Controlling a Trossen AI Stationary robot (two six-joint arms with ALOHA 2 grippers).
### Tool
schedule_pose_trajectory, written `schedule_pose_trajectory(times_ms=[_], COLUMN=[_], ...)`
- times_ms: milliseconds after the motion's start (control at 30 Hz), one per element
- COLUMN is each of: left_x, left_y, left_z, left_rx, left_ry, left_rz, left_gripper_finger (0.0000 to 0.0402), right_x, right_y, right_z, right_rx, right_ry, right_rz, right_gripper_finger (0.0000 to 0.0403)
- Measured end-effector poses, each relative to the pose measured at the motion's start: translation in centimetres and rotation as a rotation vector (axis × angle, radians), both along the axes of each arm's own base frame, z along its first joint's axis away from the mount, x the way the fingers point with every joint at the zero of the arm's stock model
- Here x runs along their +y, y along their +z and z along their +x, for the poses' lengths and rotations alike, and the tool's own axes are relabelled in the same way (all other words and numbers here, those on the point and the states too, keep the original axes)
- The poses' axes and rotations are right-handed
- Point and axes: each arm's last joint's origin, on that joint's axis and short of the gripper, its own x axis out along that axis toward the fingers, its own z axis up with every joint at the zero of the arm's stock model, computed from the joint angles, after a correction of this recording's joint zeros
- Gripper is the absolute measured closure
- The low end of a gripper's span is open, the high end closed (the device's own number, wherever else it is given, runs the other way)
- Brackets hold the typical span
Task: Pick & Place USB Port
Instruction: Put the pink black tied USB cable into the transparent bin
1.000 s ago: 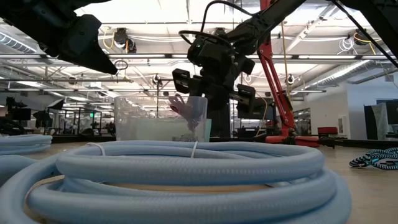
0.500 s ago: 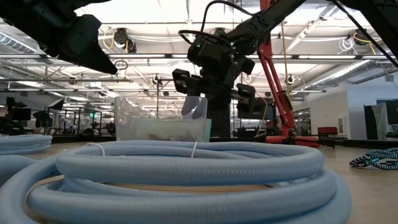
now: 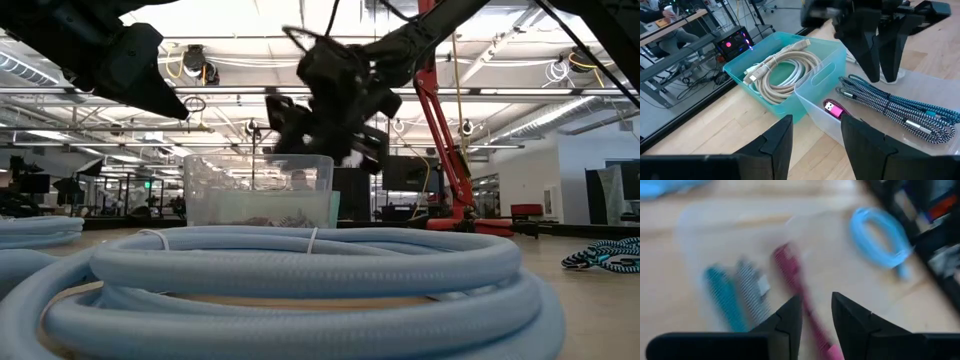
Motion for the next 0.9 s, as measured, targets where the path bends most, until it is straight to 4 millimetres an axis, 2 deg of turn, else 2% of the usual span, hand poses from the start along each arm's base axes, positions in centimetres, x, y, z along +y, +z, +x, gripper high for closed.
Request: schedule_pose_trajectory(times_ms=[167, 333, 533, 767, 900], left_x=[0.0, 0.0, -0.1, -0.1, 0.4], left_y=[0.0, 0.0, 0.0, 0.0, 0.0], left_z=[0.0, 0.0, -0.1, 0.0, 0.2], left_rx=[0.000, 0.000, 0.000, -0.001, 0.009], left_ry=[0.000, -0.001, -0.006, -0.003, 0.013], left_rz=[-0.001, -0.001, -0.001, 0.002, 0.008], left_gripper_finger=[0.0229, 0.0229, 0.0229, 0.0229, 0.0229], right_x=[1.3, 1.7, 1.4, 2.5, 2.6], right_y=[0.9, 1.1, 0.9, 0.8, 0.2], right_z=[1.1, 1.5, 1.3, 1.4, 1.1], right_rx=[-0.095, -0.119, -0.085, -0.077, 0.012], right_ry=[-0.042, -0.104, -0.123, -0.103, -0.168], right_rz=[0.001, -0.079, -0.060, -0.062, -0.116], right_gripper_finger=[0.0326, 0.0393, 0.0402, 0.0402, 0.0403])
